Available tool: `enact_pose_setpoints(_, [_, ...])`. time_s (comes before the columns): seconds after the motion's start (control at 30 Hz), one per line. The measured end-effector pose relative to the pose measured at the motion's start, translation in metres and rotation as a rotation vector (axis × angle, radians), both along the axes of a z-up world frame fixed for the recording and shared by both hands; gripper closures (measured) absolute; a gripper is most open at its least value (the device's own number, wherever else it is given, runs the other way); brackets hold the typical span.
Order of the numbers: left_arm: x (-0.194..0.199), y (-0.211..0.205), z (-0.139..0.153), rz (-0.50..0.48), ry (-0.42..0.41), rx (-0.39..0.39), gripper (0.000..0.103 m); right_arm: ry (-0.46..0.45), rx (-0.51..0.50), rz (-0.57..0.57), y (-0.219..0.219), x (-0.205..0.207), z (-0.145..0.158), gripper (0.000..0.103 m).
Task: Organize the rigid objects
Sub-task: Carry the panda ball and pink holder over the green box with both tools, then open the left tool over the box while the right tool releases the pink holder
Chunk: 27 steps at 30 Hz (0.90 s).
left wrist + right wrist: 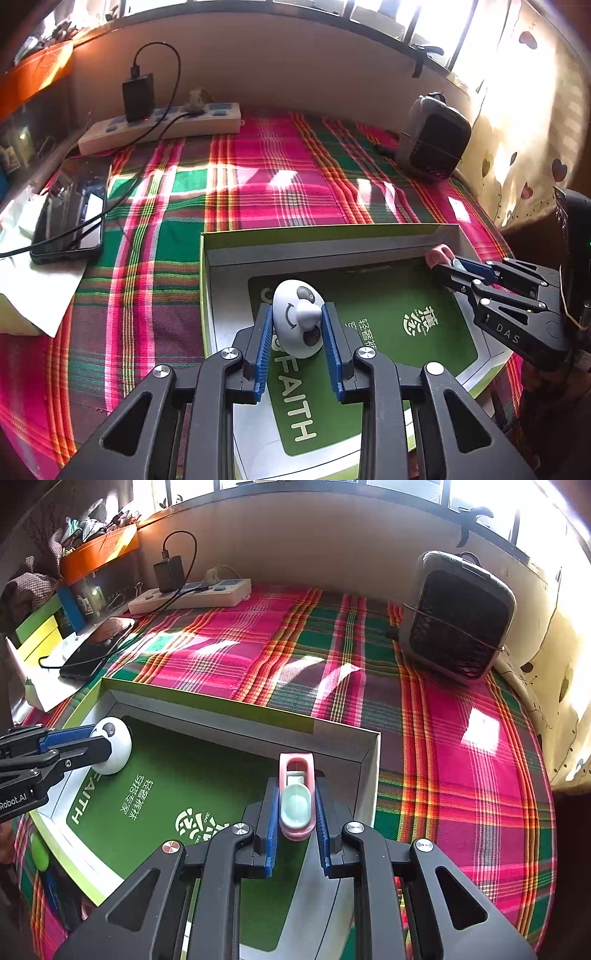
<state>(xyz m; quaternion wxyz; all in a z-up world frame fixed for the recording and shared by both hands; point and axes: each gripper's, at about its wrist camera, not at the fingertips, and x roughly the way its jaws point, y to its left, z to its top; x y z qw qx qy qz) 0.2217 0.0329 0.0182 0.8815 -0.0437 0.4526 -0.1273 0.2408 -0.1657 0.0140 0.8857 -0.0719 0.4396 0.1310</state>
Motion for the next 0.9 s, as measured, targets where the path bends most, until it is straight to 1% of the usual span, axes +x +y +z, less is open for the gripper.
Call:
enact_pose_setpoints(0.27, [0.0002,-0.0003,-0.0003,-0.001,0.002,-0.004,0.078,0.010,0.000,0.006,0.0019,0.0015,-0.0040,0.084])
enact_pose_setpoints(0.6, [0.0010,-0.0001,-0.0005,-0.001,0.001,-0.004,0.077,0.000,0.004,0.002,0.0014,0.0007,-0.0038,0.084])
enact_pose_setpoints(0.8, [-0.0011,0.0005,0.0008,-0.007,0.000,-0.023,0.071,-0.008,0.022,0.004,0.0013,-0.0016,-0.0014,0.078])
enact_pose_setpoints(0.9, [-0.0041,0.0012,0.0035,-0.001,-0.006,-0.027,0.069,-0.015,0.036,0.005,0.0011,-0.0044,0.0013,0.069])
